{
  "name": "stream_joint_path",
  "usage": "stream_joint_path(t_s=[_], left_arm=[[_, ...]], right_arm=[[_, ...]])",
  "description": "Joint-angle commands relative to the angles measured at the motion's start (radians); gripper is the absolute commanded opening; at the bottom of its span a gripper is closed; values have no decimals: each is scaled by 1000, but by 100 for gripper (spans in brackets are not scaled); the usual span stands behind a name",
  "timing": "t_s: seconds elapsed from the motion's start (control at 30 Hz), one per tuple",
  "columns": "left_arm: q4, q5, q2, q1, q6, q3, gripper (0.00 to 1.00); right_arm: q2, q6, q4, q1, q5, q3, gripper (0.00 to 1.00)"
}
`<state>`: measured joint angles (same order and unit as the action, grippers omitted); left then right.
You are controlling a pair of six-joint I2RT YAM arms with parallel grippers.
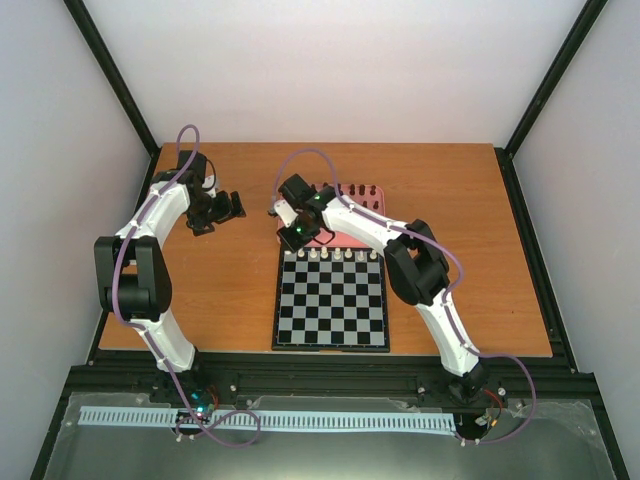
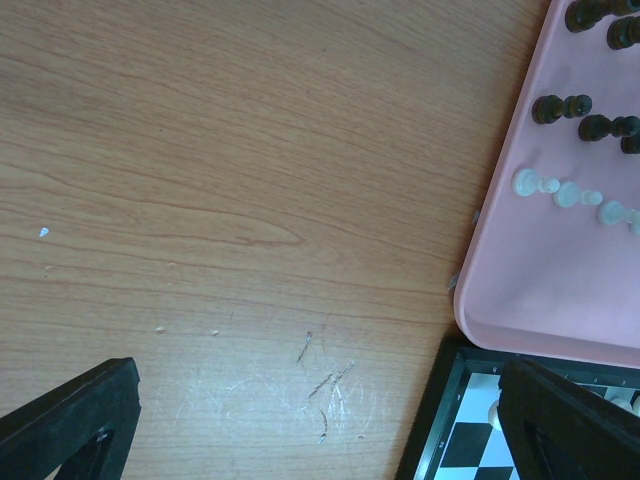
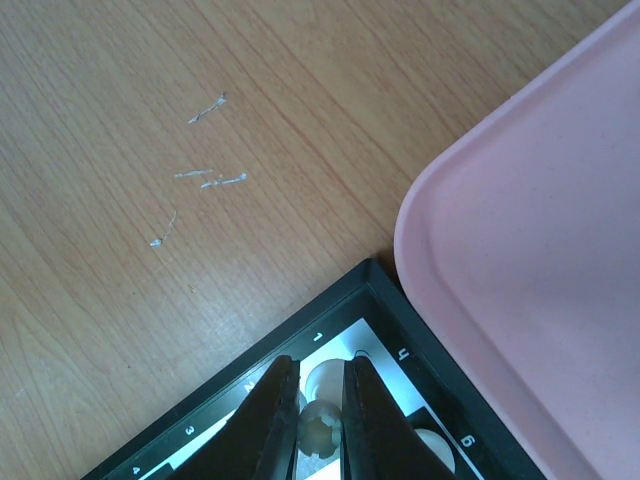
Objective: Set up the chess pieces on the board
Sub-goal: Place the chess piece on the chessboard.
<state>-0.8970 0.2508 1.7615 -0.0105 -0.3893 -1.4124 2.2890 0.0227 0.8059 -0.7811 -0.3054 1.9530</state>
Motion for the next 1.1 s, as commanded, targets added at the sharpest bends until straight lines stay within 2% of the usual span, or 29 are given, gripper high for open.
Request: stream_joint_path(t_s=[0.0,0.2,0.8,1.07], left_arm=[[5,-8,-23,-2,-5,-17,100],[4,-8,-21,-2,-4,-14,100],[3,-9,-22,-2,-2,-13,100],[1,-11,-23,-2,-1,-19,100]], right_arm=[[34,-14,13,-1,3,31,12],[42,-12,15,-1,3,29,12],[37,-18,16,-1,13,36,23],[-26,-23,42,-1,40,63,35]])
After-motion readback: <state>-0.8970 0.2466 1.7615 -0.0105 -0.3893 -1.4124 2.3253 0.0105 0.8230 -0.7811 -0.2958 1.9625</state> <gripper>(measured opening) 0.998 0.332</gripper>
